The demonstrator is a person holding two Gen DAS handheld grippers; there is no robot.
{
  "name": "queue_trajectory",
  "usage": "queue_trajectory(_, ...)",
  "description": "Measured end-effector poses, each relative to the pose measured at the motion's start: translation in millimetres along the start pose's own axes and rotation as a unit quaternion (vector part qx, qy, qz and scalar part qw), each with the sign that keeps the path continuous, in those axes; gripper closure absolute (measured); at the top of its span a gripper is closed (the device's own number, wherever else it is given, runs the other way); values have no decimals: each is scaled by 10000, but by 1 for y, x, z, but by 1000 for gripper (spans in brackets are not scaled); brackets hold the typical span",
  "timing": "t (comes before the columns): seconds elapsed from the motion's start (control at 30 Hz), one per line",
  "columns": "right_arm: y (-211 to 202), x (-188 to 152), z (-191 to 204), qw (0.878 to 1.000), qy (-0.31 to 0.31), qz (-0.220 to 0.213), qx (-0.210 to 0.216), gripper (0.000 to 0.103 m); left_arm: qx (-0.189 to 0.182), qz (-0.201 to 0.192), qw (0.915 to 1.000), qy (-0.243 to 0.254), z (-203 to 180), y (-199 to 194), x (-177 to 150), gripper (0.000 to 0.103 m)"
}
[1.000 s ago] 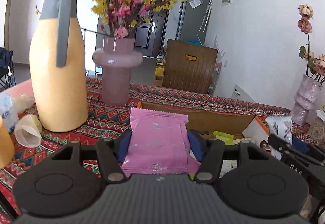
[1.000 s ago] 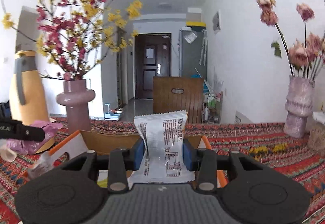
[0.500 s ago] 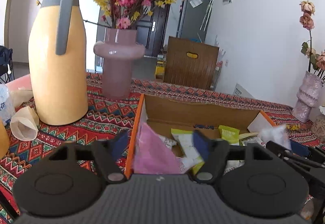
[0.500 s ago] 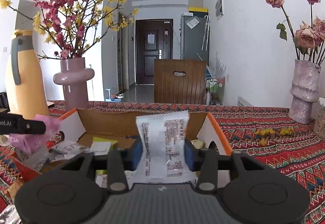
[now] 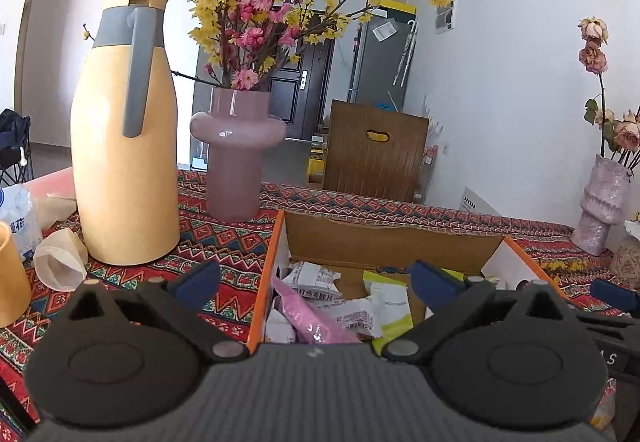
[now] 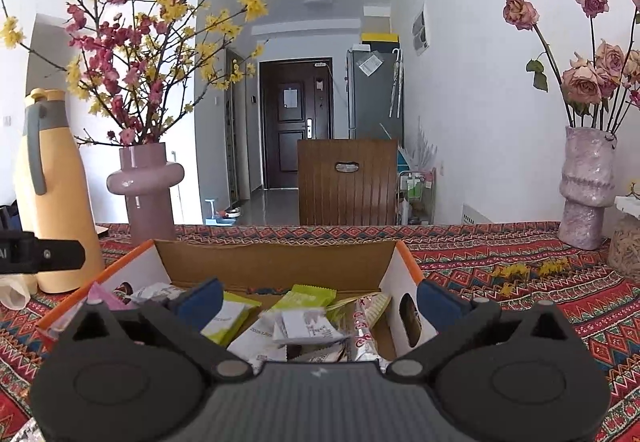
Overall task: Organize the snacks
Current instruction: 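Move both tools back from the box to the snack pile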
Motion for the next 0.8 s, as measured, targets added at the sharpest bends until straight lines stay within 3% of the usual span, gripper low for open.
queue_trajectory(0.3,-2,1,1,10000,-24,-36,-16,0,-4,52,10000,-81,1,-4,-1,0)
queue_trajectory(0.47,-13,8,1,9998,-62,-175,14,0,10,-57,10000,-37,-4,-25,8,0)
queue_trajectory(0.67,-52,18,9,9992,-189,-299,198,0,-208,-8,9998,-2,-2,-59,6,0)
queue_trajectory(0.8,-81,14,13,9983,-319,-328,370,0,-156,-30,9997,198,5,-79,-5,0)
Point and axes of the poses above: each gripper's, at about its wrist camera, not at the fingertips, and y roughly the way its jaws point, z to its left, x to its top, the point moved 8 cm from there along y, roughly the way its jaws point, and after that the axes turned 6 degrees about z, right-handed, at the moved point
